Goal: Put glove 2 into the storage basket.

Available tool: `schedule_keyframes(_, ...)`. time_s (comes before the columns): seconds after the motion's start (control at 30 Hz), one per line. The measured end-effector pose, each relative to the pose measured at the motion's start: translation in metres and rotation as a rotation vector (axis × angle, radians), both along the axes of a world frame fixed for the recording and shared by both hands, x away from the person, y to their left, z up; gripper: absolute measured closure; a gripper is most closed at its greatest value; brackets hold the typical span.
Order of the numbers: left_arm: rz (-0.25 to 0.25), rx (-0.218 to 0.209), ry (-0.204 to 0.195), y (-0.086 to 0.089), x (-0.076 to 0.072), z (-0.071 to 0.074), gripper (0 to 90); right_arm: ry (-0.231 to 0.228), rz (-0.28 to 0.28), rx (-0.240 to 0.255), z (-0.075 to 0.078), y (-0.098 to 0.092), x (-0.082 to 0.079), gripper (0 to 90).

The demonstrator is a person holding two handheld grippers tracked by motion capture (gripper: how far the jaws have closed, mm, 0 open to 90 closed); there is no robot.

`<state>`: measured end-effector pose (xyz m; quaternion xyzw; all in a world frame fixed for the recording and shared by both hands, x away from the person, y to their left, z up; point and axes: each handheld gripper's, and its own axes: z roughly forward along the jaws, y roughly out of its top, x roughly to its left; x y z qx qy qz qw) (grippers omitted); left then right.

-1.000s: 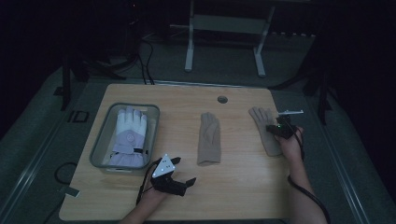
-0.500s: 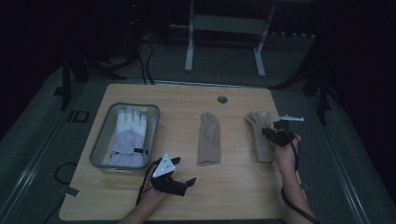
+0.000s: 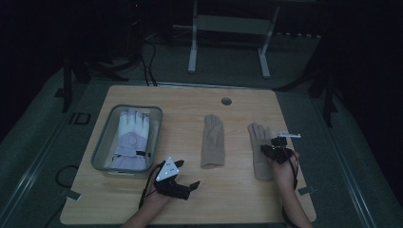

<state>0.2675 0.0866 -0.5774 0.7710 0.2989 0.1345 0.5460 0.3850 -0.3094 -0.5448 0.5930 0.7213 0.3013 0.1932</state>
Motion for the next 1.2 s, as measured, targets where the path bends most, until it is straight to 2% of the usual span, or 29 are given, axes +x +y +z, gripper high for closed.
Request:
schedule_keyframes(0.17,-0.001,0.000,0.001,0.000,0.000,0.000,2.1,-0.024,0.029,0.010,0.000,-0.003,-0.003,65.0)
schedule_keyframes(0.2,-0.001,0.000,0.000,0.000,0.000,0.000,2.0,-0.033,0.049,0.013,0.002,-0.005,-0.003,61.7)
schedule_keyframes(0.37,0.001,-0.004,0.003,0.000,0.000,0.000,2.1,-0.108,0.167,0.027,0.009,-0.015,-0.003,57.4)
schedule_keyframes(0.4,0.002,-0.005,0.004,0.000,0.000,0.000,2.1,-0.111,0.187,0.024,0.011,-0.017,-0.003,55.6)
schedule_keyframes(0.5,0.002,-0.006,0.007,0.000,0.001,0.000,2.1,-0.122,0.242,-0.029,0.014,-0.017,-0.003,51.0)
schedule_keyframes(0.57,0.001,-0.006,0.007,0.000,0.001,0.000,2.0,-0.118,0.260,-0.040,0.014,-0.016,-0.003,48.9)
schedule_keyframes(0.6,0.001,-0.004,0.006,0.000,0.001,0.000,2.0,-0.116,0.275,-0.055,0.013,-0.016,-0.002,46.3)
schedule_keyframes(0.63,0.001,-0.005,0.006,0.000,0.000,0.000,2.1,-0.112,0.322,-0.086,0.010,-0.014,-0.002,45.0)
schedule_keyframes(0.7,0.000,-0.006,0.007,0.000,0.001,0.000,2.0,-0.105,0.347,-0.095,0.006,-0.014,-0.001,44.4)
schedule_keyframes(0.8,0.000,-0.007,0.005,0.000,0.001,0.000,2.0,-0.074,0.344,-0.137,-0.004,-0.015,0.000,44.4)
schedule_keyframes(0.83,0.001,-0.007,0.004,0.000,0.001,0.000,2.0,-0.077,0.339,-0.127,-0.006,-0.017,0.000,45.6)
schedule_keyframes(0.87,0.001,-0.006,0.004,0.000,0.001,0.000,2.1,-0.081,0.330,-0.105,-0.008,-0.018,-0.001,50.0)
schedule_keyframes(0.93,0.001,-0.005,0.006,0.000,0.001,0.000,2.1,-0.080,0.305,-0.097,-0.007,-0.019,-0.003,66.9)
schedule_keyframes(0.97,0.000,-0.006,0.008,0.001,0.001,0.000,2.0,-0.067,0.273,-0.092,-0.006,-0.018,-0.003,74.3)
schedule_keyframes(1.1,0.002,-0.011,0.009,0.001,0.001,0.000,2.0,-0.063,0.210,-0.113,-0.005,-0.012,-0.004,79.5)
schedule_keyframes(1.2,0.001,-0.004,0.004,0.000,0.001,0.000,2.1,-0.072,0.169,-0.104,-0.005,-0.009,-0.006,81.1)
